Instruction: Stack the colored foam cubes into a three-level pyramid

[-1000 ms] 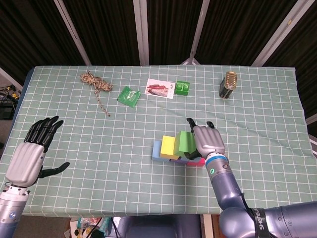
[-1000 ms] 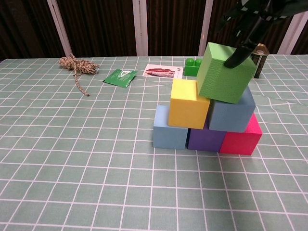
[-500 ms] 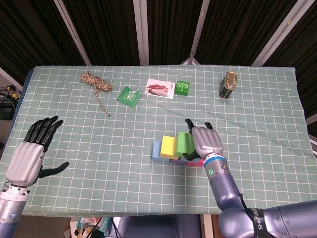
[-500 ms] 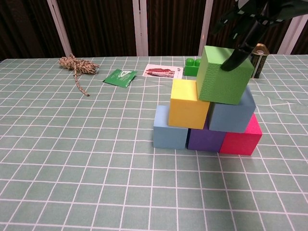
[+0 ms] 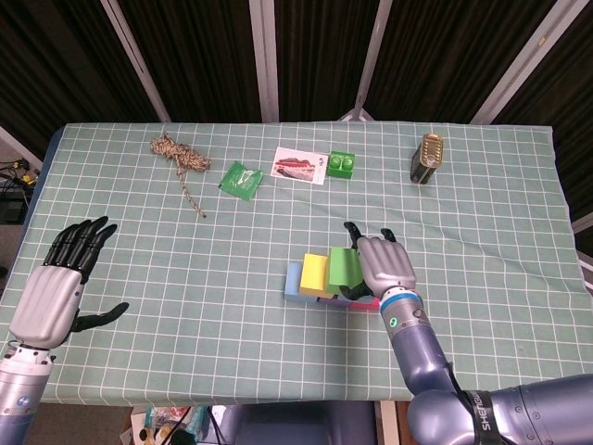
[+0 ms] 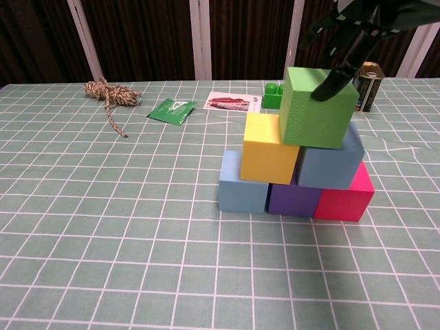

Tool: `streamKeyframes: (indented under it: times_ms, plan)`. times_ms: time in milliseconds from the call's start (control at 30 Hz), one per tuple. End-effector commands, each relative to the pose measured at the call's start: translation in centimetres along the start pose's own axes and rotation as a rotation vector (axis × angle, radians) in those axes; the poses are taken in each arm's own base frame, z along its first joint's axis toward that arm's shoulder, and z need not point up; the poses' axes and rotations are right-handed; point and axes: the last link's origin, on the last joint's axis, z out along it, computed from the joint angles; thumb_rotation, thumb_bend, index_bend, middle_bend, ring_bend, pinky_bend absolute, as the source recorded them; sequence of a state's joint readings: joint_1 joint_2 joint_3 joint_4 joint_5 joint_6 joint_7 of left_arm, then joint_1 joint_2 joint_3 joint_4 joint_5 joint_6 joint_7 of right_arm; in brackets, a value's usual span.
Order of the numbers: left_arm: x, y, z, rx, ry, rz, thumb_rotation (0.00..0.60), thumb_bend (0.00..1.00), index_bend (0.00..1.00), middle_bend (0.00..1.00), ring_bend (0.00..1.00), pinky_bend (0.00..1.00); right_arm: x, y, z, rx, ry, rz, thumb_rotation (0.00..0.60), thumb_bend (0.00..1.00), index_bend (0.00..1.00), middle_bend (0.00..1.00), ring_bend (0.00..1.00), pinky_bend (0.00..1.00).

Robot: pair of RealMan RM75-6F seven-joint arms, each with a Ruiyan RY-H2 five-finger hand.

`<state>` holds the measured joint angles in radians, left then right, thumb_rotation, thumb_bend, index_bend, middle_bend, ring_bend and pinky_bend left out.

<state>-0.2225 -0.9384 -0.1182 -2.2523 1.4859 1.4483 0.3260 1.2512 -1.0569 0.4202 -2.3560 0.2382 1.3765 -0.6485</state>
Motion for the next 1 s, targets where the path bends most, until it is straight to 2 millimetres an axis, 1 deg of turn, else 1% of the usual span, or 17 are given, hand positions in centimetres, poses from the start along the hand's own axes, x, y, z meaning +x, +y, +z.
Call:
streamKeyframes:
  times_ms: [33,167,333,433,1000]
  plan:
    - [0.00,0.01,0.01,0.000,0.000,0.000,0.600,0.03,0.00,0.01,0.00,0.00,-0.04,-0.08,0.00,0.005,-0.002,-0.004,0.600,0.32,0.00,0.48,0.23,0.00]
    - [0.02,0.01,0.01,0.001,0.000,0.001,0.600,0.03,0.00,0.01,0.00,0.00,-0.25,-0.11,0.02,0.011,-0.011,-0.008,0.600,0.32,0.00,0.41,0.19,0.00]
    - [0.06,0.01,0.00,0.001,0.002,0.001,0.600,0.03,0.00,0.01,0.00,0.00,-0.40,-0.14,0.04,0.021,-0.019,-0.009,0.600,0.32,0.00,0.29,0.13,0.00]
    - [0.08,-0.01,0.01,0.001,0.003,0.001,0.600,0.03,0.00,0.01,0.00,0.00,-0.43,-0.24,0.04,0.031,-0.021,-0.009,0.600,0.32,0.00,0.24,0.11,0.00]
    - [0.10,0.00,0.00,0.000,0.004,0.000,0.600,0.03,0.00,0.01,0.00,0.00,-0.59,-0.40,0.07,0.067,-0.031,-0.024,0.600,0.32,0.00,0.07,0.02,0.00]
